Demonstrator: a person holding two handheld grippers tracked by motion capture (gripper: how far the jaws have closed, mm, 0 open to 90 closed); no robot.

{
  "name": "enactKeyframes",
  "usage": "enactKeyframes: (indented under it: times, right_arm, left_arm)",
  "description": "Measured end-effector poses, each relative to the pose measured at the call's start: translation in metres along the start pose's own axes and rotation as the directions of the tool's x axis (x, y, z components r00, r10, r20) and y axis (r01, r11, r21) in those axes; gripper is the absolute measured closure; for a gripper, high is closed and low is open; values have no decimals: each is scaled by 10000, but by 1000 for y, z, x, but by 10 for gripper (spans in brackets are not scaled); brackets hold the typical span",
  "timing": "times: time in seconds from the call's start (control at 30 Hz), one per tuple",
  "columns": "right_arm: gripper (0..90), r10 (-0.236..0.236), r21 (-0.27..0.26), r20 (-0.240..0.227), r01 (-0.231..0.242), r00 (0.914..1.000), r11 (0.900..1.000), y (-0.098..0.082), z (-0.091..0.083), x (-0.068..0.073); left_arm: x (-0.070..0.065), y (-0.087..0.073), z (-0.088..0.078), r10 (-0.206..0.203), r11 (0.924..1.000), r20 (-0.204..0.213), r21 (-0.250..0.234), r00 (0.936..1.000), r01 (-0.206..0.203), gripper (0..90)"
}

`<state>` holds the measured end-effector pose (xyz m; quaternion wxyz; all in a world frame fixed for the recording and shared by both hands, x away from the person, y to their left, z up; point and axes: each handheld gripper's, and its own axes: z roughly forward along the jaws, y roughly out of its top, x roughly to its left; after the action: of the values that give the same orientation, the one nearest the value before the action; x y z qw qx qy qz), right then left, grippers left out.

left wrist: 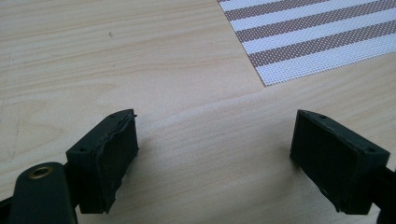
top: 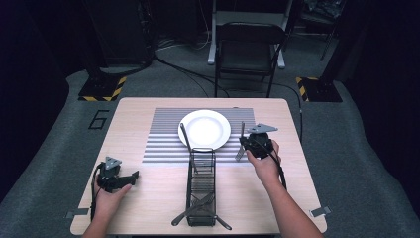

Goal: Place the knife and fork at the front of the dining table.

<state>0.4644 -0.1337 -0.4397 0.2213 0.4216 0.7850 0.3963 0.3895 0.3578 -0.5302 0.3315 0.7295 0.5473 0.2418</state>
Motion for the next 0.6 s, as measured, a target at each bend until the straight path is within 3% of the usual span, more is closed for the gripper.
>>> enactKeyframes:
  times: [0.27, 0.6]
  right_arm:
    - [866, 94, 161, 195, -97, 9998, 9998, -3, 10, -1]
    - [865, 1036, 234, 154, -1039, 9945, 9943, 3, 29, -14]
  left_arm:
    - [0, 0, 0, -4, 10000, 0, -4, 10000, 4, 145]
    - [0, 0, 0, -4, 10000, 0, -3, 10000, 4, 145]
